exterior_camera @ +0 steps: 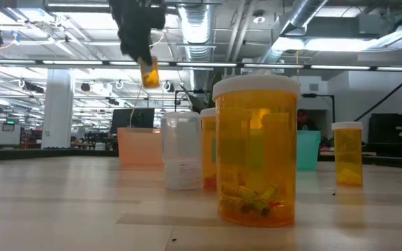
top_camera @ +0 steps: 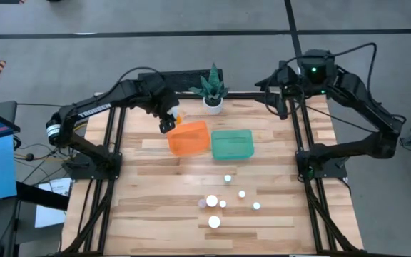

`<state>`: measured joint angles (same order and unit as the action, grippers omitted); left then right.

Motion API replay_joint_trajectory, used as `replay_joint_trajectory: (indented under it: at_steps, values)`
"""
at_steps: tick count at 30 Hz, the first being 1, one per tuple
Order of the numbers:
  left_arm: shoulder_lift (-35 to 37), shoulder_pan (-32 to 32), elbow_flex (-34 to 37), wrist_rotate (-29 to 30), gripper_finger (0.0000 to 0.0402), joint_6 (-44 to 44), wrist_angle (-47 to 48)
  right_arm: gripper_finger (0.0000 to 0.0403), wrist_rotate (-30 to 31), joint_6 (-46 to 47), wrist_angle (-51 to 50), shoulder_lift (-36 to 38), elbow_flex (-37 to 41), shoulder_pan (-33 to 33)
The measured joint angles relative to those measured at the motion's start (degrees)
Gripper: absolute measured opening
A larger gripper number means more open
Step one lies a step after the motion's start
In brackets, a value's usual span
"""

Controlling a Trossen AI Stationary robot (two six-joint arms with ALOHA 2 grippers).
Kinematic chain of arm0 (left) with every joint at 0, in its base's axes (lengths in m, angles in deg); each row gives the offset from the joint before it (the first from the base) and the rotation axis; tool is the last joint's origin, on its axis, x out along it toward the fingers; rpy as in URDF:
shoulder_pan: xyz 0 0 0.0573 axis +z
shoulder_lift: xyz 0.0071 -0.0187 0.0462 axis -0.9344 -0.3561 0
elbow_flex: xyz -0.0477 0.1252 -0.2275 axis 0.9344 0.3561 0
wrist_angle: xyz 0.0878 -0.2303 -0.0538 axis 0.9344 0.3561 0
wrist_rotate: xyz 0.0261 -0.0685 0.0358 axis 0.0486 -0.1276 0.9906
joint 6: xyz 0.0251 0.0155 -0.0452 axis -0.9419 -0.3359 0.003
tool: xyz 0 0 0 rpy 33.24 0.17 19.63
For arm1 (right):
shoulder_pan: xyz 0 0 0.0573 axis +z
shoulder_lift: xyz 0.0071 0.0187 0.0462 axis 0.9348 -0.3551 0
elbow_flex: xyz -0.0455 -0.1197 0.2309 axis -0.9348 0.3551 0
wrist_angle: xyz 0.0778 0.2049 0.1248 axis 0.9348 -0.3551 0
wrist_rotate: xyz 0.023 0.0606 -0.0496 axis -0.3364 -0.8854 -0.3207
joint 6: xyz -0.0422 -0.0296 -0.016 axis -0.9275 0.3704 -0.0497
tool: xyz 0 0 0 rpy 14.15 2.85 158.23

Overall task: Pick and place medicine bottles into bin by pill shape (circle, oval)
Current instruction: Put the bottom left orange capsule bottle into the orange bin

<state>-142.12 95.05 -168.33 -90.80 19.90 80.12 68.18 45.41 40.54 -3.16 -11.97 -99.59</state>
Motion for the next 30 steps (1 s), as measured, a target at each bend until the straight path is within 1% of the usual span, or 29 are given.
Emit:
replay_joint_trajectory:
  at_steps: [6,11,16,20,23,27,30]
  values:
    - [0.0,0.32,9.47,-2.18,0.02,0.68,-5.67,0.027,0.87,0.94,-1.69,0.47,0.0,-0.08]
    - [0.0,-0.53,14.32,-1.77,0.0201,1.55,-9.76,0.027,0.96,0.93,-2.56,-0.05,0.0,-0.08]
    - [0.0,-1.68,17.62,-1.49,0.0202,1.7,-11.16,0.027,0.96,0.84,-2.41,-0.46,-0.02,-0.06]
    - [0.0,-2.42,19.62,0.87,0.0203,1.32,-12.79,0.027,0.96,0.8,-2.43,-0.41,0.0,-0.19]
    - [0.0,-2.54,20.99,2.34,0.0203,1.04,-16.07,0.027,0.96,0.8,-2.5,-0.47,0.0,-0.19]
    - [0.0,-2.52,22.82,2.63,0.0204,1.15,-18.93,0.027,0.96,0.8,-2.5,-0.45,0.0,-0.19]
    - [0.0,-2.54,24.04,2.78,0.0204,0.68,-19.3,0.027,0.94,0.8,-2.53,-0.45,0.0,-0.17]
